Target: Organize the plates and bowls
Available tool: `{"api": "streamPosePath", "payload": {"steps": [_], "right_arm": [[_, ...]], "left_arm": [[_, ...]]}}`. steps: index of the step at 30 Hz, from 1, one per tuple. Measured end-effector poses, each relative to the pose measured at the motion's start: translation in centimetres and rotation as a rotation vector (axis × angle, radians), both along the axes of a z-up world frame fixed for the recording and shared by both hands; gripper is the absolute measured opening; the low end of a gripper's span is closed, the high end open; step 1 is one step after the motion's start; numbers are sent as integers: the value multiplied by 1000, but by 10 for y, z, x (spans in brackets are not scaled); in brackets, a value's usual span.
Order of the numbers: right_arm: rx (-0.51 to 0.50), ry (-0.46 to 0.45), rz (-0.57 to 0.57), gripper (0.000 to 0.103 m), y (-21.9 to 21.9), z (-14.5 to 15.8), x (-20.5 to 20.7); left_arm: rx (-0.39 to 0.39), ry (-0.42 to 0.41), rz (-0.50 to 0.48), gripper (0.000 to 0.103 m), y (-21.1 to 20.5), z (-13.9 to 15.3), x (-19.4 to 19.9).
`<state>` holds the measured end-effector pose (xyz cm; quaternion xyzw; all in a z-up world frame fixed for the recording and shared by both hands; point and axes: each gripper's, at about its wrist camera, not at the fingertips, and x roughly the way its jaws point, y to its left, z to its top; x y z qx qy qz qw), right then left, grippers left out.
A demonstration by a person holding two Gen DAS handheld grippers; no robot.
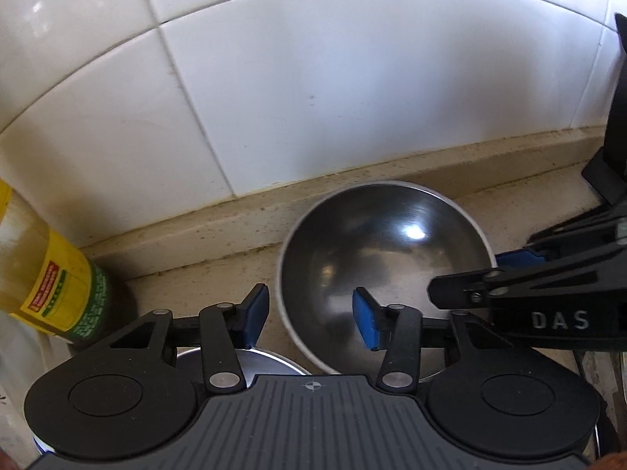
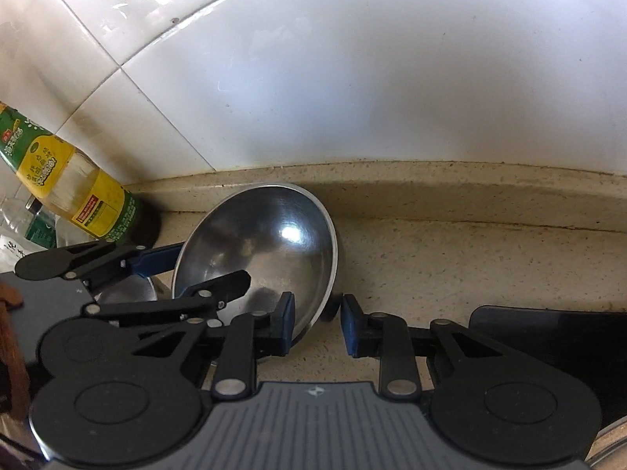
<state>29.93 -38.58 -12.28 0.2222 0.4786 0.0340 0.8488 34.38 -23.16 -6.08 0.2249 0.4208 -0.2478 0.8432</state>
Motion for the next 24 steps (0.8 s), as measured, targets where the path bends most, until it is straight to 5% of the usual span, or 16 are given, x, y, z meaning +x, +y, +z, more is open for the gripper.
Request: {"api": "streamPosePath", "payload": {"steps": [24], "right_arm": [[-19,-58,1,26,7,32,-13]], "left_arm": [[-66,-50,-3,49,7,35,-19]]}}
